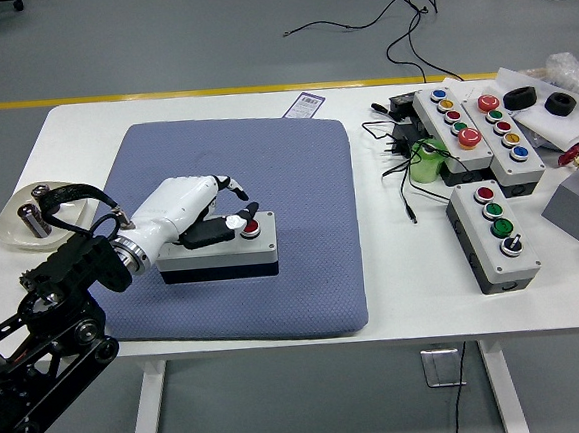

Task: Pick up the button,place it on the desk,press the button,press the button

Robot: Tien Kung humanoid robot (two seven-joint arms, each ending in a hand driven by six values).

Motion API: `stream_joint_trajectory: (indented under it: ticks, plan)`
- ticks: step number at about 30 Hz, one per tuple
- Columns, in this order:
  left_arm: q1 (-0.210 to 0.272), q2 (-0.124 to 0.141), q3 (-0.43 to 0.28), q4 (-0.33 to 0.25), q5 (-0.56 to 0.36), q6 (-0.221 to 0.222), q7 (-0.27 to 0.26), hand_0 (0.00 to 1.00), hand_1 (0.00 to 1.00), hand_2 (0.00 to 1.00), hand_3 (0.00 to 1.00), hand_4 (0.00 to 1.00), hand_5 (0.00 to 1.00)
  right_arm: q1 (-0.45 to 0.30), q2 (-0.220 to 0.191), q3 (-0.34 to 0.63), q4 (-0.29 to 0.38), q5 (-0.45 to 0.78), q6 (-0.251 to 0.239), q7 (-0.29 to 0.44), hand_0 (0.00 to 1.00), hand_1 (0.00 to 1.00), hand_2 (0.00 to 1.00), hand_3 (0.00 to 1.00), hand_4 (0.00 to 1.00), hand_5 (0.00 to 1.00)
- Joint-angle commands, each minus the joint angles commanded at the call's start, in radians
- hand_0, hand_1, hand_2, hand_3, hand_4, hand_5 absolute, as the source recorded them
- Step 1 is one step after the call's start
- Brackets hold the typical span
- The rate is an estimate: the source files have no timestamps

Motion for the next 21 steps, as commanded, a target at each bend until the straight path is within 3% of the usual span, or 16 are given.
stream_joint_trajectory:
  ticks: [4,5,8,10,11,12,17,18,21]
  plan:
    - [0.037,-0.063,-0.087,0.059,-0.091,0.131,-0.035,0.002,0.002,0.002,0.688,0.619,0.998,-0.002,0.0,-0.001,0.0,0.0,-0.001,-0.001,0.536,0.662,0.713,0.632,0.319,0.157]
    - [0.046,-0.076,-0.104,0.073,-0.128,0.179,-0.05,0.002,0.011,0.083,0.811,0.625,0.998,-0.002,0.0,-0.002,0.0,0.0,-0.001,-0.001,0.534,0.663,0.714,0.632,0.319,0.157]
    - [0.062,-0.101,-0.142,0.101,-0.217,0.285,-0.075,0.002,0.011,0.083,0.811,0.625,0.998,-0.004,0.0,-0.002,0.0,0.0,0.0,-0.001,0.534,0.663,0.714,0.632,0.319,0.157]
    - [0.071,-0.112,-0.164,0.117,-0.282,0.325,-0.098,0.002,0.011,0.083,0.811,0.625,0.998,-0.005,0.0,-0.003,0.0,-0.001,0.0,0.0,0.534,0.663,0.714,0.632,0.319,0.157]
    - [0.075,-0.116,-0.172,0.124,-0.315,0.331,-0.112,0.002,0.011,0.083,0.811,0.625,0.998,-0.005,0.0,-0.004,0.0,0.0,0.0,0.0,0.534,0.663,0.714,0.632,0.319,0.157]
    - [0.079,-0.12,-0.181,0.132,-0.352,0.331,-0.128,0.304,0.486,0.617,0.998,0.612,0.998,-0.005,0.0,-0.004,0.0,-0.001,0.0,0.0,0.535,0.662,0.714,0.632,0.319,0.157]
    - [0.093,-0.132,-0.209,0.169,-0.567,0.282,-0.2,0.304,0.486,0.617,0.998,0.612,0.998,-0.004,0.0,-0.002,0.0,-0.004,0.0,0.001,0.535,0.662,0.714,0.632,0.319,0.157]
    - [0.096,-0.134,-0.214,0.177,-0.606,0.27,-0.208,0.698,0.8,0.897,0.998,0.613,0.998,-0.004,0.0,-0.001,0.0,-0.004,0.0,0.001,0.534,0.663,0.713,0.632,0.319,0.156]
    - [0.102,-0.138,-0.231,0.193,-0.736,0.245,-0.214,0.698,0.8,0.897,0.998,0.613,0.998,-0.003,0.0,0.0,0.0,-0.004,0.0,0.001,0.534,0.663,0.713,0.632,0.319,0.156]
